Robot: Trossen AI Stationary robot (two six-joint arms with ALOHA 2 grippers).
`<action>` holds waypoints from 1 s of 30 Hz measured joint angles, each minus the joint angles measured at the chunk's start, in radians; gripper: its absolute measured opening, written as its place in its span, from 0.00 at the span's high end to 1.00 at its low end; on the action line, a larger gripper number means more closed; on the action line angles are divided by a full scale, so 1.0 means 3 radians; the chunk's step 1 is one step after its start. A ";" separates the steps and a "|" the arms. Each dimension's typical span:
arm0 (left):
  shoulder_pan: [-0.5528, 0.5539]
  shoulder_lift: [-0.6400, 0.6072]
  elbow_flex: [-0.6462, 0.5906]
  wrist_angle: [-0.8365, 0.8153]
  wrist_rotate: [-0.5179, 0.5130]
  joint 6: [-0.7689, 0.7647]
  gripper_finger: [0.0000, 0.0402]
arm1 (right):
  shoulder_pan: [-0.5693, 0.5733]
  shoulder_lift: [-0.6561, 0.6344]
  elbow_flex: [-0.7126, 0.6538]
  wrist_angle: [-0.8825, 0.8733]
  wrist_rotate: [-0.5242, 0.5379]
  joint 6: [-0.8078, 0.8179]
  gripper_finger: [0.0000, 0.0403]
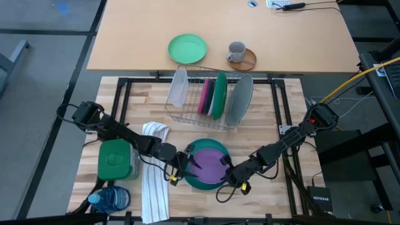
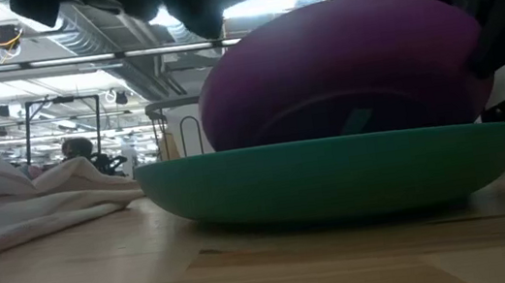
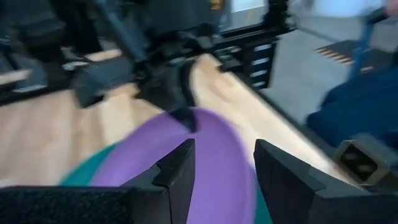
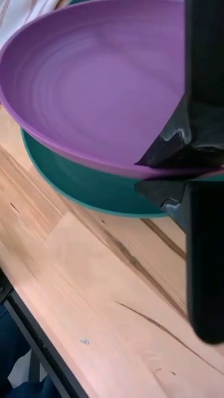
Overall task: Sort dishes
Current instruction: Put the violet plate in the dish rack
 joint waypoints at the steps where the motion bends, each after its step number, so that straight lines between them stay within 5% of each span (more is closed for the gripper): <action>1: -0.0011 -0.0001 0.0000 0.0000 0.0075 -0.0044 0.61 | 0.0000 0.0000 0.0000 0.0000 0.0000 0.0000 0.97; 7: -0.0052 -0.0003 0.0003 -0.0298 0.0172 -0.0172 0.61 | 0.0000 0.0000 0.0000 0.0011 0.0003 0.0067 0.95; 18: -0.0027 -0.0002 0.0001 -0.0804 0.0015 0.0318 0.61 | 0.0000 -0.0001 0.0000 0.0059 0.0006 0.0068 0.96; 30: 0.0052 0.0275 0.0001 -0.0757 0.0026 0.0657 0.66 | 0.0000 -0.0002 0.0004 0.0114 0.0102 0.0068 0.95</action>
